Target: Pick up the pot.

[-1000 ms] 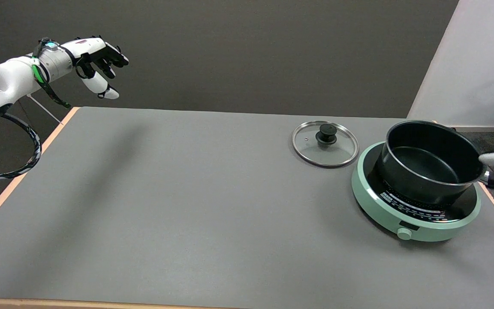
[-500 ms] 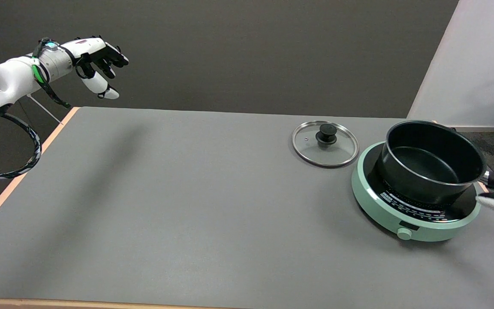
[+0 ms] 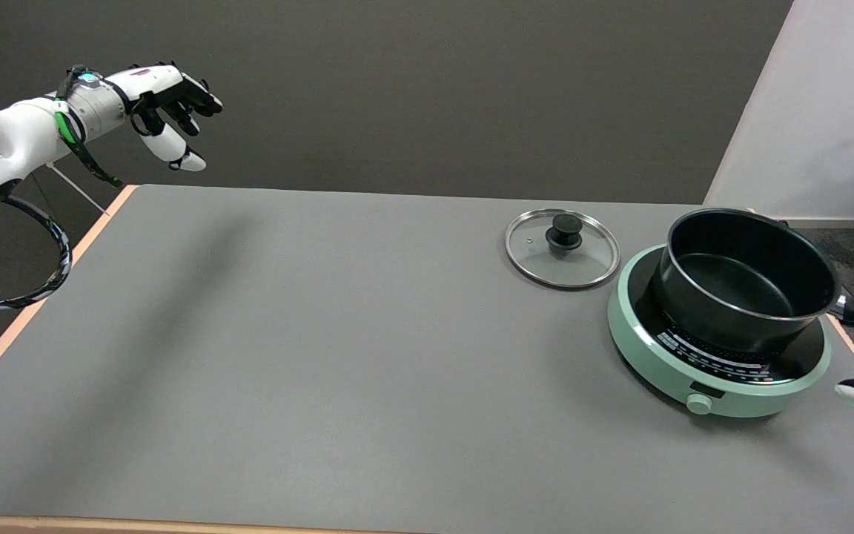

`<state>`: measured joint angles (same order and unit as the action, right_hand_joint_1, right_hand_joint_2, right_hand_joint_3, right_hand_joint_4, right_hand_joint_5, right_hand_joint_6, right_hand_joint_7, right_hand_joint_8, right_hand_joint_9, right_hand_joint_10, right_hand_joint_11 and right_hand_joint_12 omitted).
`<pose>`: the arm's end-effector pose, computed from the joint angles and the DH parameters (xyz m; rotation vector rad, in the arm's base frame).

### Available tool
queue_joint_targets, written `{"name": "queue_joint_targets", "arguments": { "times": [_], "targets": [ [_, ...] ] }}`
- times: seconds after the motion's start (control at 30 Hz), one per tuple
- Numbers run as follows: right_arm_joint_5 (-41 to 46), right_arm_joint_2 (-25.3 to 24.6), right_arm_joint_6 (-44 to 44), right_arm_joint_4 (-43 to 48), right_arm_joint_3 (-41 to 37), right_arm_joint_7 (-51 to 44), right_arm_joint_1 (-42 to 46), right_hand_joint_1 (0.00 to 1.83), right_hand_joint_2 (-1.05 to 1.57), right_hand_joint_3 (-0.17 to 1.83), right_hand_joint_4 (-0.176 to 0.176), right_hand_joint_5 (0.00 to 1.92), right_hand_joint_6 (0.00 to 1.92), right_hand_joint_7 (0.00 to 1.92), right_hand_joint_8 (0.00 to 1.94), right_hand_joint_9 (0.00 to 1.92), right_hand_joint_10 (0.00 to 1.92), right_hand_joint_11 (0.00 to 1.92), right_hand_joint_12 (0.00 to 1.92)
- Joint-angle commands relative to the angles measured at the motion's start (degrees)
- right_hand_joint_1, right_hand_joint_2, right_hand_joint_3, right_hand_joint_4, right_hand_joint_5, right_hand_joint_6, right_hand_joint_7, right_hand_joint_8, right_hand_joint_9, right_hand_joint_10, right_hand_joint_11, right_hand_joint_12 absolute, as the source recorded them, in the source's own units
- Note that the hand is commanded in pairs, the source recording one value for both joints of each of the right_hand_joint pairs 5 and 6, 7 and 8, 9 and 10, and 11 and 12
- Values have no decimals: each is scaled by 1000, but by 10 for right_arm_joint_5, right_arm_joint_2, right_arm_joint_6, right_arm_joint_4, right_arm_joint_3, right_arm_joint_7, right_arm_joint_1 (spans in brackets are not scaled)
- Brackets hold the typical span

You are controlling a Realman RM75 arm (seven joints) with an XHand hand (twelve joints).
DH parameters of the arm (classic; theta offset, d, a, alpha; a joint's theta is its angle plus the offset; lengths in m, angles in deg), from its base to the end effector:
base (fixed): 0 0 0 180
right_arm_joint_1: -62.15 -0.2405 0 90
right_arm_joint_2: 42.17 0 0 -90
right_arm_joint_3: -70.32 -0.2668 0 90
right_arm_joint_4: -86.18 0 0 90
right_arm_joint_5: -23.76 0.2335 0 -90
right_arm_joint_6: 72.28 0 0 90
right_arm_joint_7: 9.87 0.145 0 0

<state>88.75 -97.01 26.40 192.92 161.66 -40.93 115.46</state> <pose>-0.1799 -0.0735 0.4283 0.7967 0.6377 0.4699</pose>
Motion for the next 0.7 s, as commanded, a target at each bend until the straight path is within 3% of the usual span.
{"name": "queue_joint_targets", "arguments": {
  "times": [0.03,0.33,0.7],
  "targets": [
    [144,39,-36,-2,12,-18,-5,1403,-1047,1076,-78,46,46,46,46,46,46,46,46],
    [231,84,-92,-2,-11,-29,-36,1363,-1037,1045,-76,38,38,38,38,38,38,38,38],
    [329,88,-312,3,-186,-27,-16,1326,-1047,1164,-53,28,28,28,28,28,28,28,28]
  ]
}}
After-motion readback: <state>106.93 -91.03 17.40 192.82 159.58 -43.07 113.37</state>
